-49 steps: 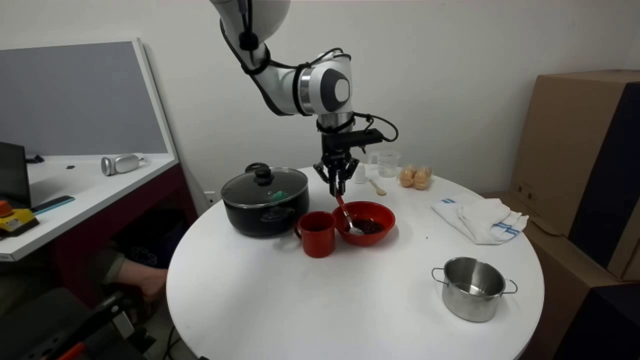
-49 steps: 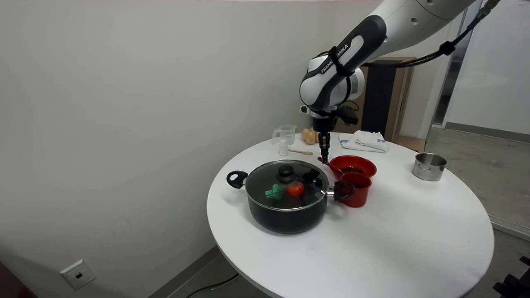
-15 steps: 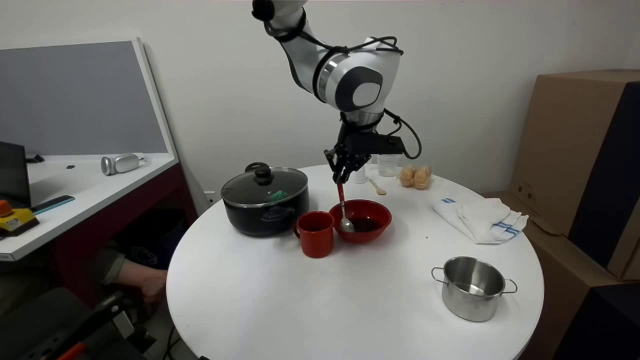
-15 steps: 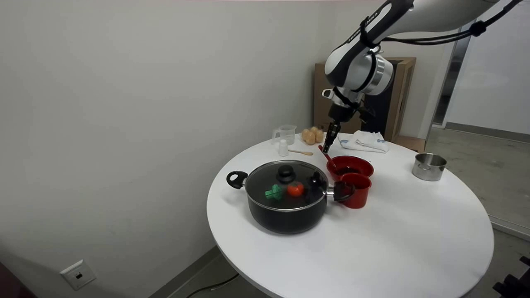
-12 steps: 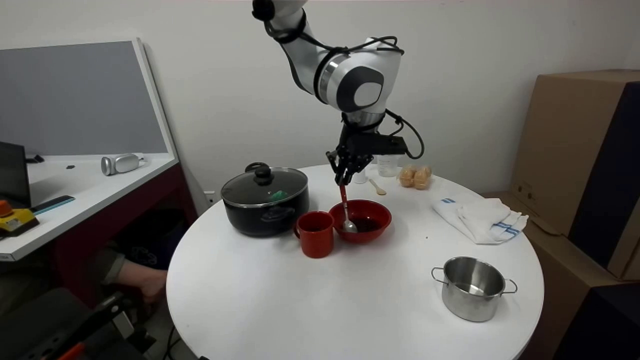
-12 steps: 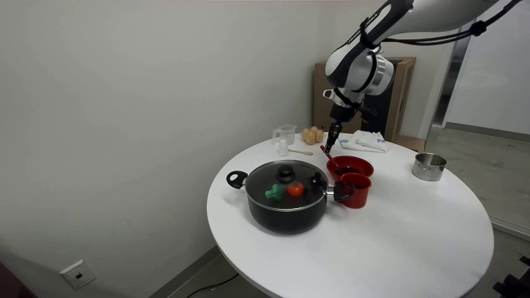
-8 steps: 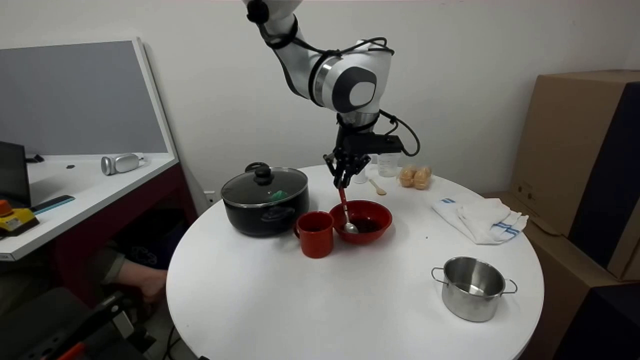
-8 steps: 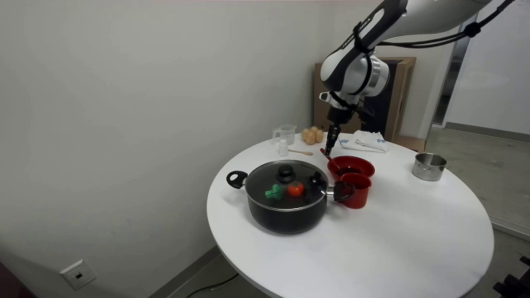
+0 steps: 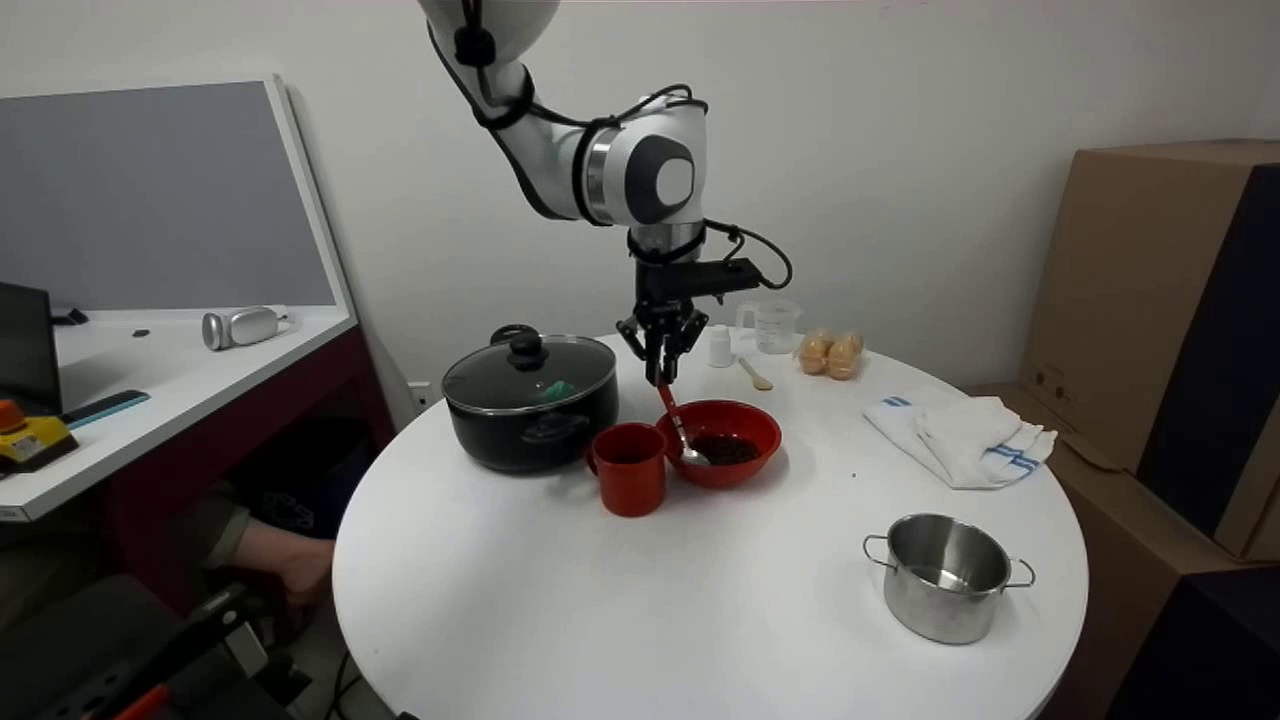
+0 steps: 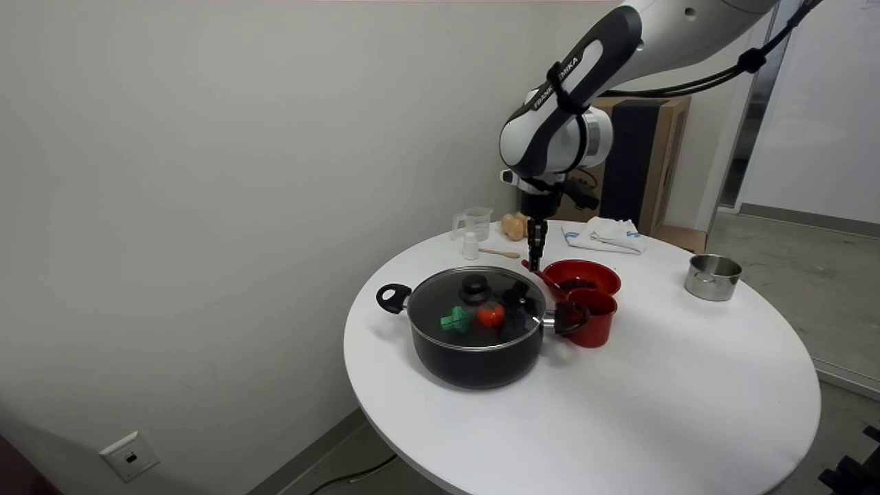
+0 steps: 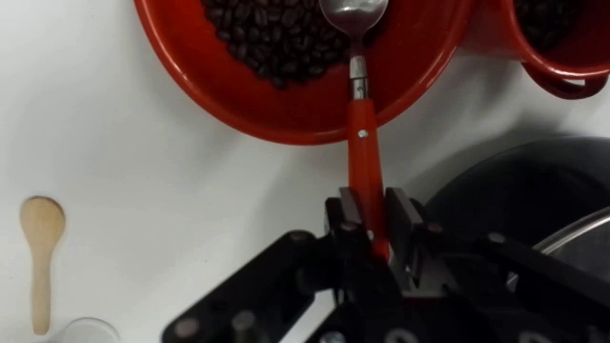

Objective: Use the spoon to take one scoop of contents from the orange bowl then pour it back into the bowl

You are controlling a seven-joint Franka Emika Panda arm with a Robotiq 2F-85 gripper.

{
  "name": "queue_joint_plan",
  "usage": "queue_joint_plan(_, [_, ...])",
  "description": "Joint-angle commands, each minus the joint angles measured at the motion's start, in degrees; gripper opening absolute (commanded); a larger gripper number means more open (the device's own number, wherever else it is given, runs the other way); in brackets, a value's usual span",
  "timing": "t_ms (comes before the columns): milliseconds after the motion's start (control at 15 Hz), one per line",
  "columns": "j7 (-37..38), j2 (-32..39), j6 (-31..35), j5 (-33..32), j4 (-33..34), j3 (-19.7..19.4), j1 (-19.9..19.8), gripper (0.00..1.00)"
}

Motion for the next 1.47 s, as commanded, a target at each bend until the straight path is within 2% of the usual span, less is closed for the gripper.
queue_joint_plan(0, [3.36,0.85,-0.66,-4.17,0.23,-1.58,2.49,0.09])
queue_joint_plan(1067, [12.99,1.22,-2.55,-12.93,1.69,-4.71,4.98,0.09])
queue_joint_plan(1400, [14.39,1.17,-7.66,-13.93,3.88,-4.75,5.43,0.08])
